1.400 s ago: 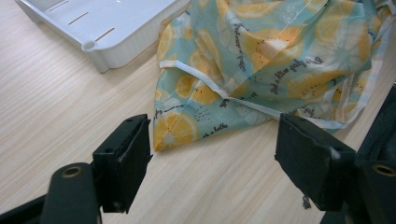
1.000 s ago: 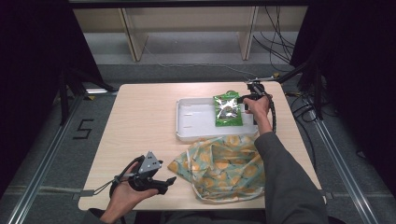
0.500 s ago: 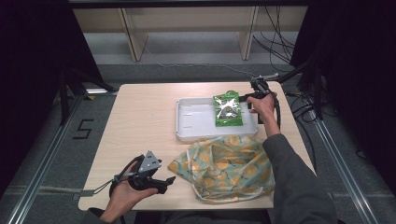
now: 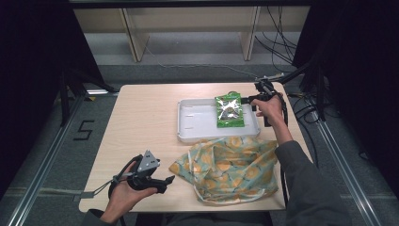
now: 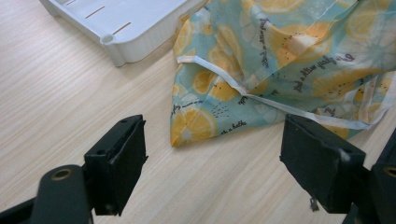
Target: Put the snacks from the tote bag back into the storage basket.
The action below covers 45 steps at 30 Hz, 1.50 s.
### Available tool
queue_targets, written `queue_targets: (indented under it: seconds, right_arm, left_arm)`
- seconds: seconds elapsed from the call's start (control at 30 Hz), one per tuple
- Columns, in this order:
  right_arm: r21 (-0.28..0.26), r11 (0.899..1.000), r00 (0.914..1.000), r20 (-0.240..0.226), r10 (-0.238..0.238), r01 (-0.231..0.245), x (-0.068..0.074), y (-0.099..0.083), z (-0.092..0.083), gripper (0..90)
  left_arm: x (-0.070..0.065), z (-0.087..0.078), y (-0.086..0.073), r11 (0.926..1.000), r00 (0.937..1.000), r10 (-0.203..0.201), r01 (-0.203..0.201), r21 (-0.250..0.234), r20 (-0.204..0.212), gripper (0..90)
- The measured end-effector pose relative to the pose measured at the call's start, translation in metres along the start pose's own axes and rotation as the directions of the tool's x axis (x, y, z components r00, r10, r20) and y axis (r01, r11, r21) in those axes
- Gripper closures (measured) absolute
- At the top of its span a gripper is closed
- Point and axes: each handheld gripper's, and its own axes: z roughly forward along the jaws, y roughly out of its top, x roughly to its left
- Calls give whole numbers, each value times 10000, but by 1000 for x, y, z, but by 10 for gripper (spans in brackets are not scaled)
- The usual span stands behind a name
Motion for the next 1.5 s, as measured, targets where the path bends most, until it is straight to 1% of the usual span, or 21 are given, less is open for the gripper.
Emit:
queue_targets:
  seconds: [0.03, 0.13, 0.17, 0.23, 0.33, 0.4, 0.43, 0.63, 0.73, 0.77, 0.8, 0.93, 0.97, 1.03, 1.1, 1.13, 1.23, 1.27, 1.3, 1.33, 1.5]
  right_arm:
    - [310, 9987, 9991, -85, 419, -416, 4, -2, -5, 517]
    - [196, 9993, 9995, -87, 314, -312, 5, -4, -8, 509]
    - [-41, 10000, 9999, -106, -41, 40, 3, -6, -9, 503]
    - [292, 9988, 9991, -124, 408, -404, 8, -8, -17, 485]
    - [162, 9974, 9974, 99, -707, 706, 3, -9, -26, 473]
    - [249, 9990, 9992, -164, -366, 370, 7, -13, -32, 463]
    - [18, 9961, 9957, -287, -885, 886, 3, -14, -34, 460]
    - [272, 9980, 9968, -587, -550, 567, 9, -27, -52, 443]
    - [-36, 9971, 9938, -812, -762, 761, 8, -32, -58, 439]
    - [235, 9949, 9938, -551, -967, 982, 7, -33, -62, 439]
    - [131, 9972, 9957, -582, -721, 730, 10, -35, -63, 438]
    - [169, 9959, 9931, -784, -870, 886, 12, -44, -71, 430]
    - [-96, 9905, 9869, -850, -1374, 1371, 9, -46, -71, 428]
    - [20, 9951, 9914, -866, -979, 984, 14, -51, -75, 426]
    - [-109, 9928, 9869, -1083, -1199, 1195, 13, -55, -77, 423]
    - [-170, 9924, 9894, -772, -1231, 1222, 13, -57, -77, 420]
    - [-15, 9897, 9863, -831, -1427, 1431, 11, -62, -83, 414]
    - [-70, 9949, 9905, -928, -1011, 1009, 14, -64, -83, 414]
    - [-214, 9901, 9879, -678, -1398, 1386, 11, -65, -84, 413]
    - [-283, 9883, 9848, -851, -1516, 1497, 10, -67, -85, 411]
    - [-37, 9924, 9893, -782, -1227, 1228, 10, -78, -89, 407]
  left_arm:
    - [0, 0, 0, 10000, 10000, -76, 76, -64, 59, 218]
    - [1, 0, 0, 10000, 10000, 4, -4, -60, 64, 217]
    - [1, 0, 0, 10000, 10000, 12, -11, -61, 56, 217]
    - [1, 0, 0, 10000, 10000, -73, 73, -57, 53, 217]
    - [0, 0, 0, 9999, 9999, -125, 124, -59, -68, 217]
    - [1, 0, 0, 9999, 9999, -133, 133, -64, -47, 217]
    - [1, 0, 0, 9999, 9999, -132, 132, -46, -12, 217]
    - [2, -1, -1, 9998, 9998, -191, 190, -115, -63, 217]
    - [2, -1, -1, 9996, 9997, -226, 225, -142, -76, 217]
    - [3, -1, 0, 9998, 9999, -131, 131, -134, -53, 217]
    - [3, -1, -1, 9998, 9999, -150, 150, -135, -53, 217]
    - [2, 0, -1, 9993, 9994, -347, 347, -132, -32, 217]
    - [2, 0, -1, 9994, 9995, -309, 308, -136, -50, 217]
    - [2, 0, -1, 9998, 9998, -156, 155, -94, -126, 217]
    - [2, 0, -1, 9998, 9998, -152, 151, -102, -133, 217]
    - [3, 0, -1, 9998, 9999, -149, 147, -140, -85, 217]
    - [2, -1, -1, 9996, 9996, -254, 253, -152, -88, 217]
    - [2, -1, -1, 9996, 9997, -244, 242, -151, -95, 217]
    - [2, -1, -1, 9996, 9997, -240, 238, -147, -98, 217]
    - [2, -1, -1, 9996, 9997, -240, 239, -142, -103, 217]
    - [0, -1, 0, 9998, 9999, -108, 107, -186, -50, 217]
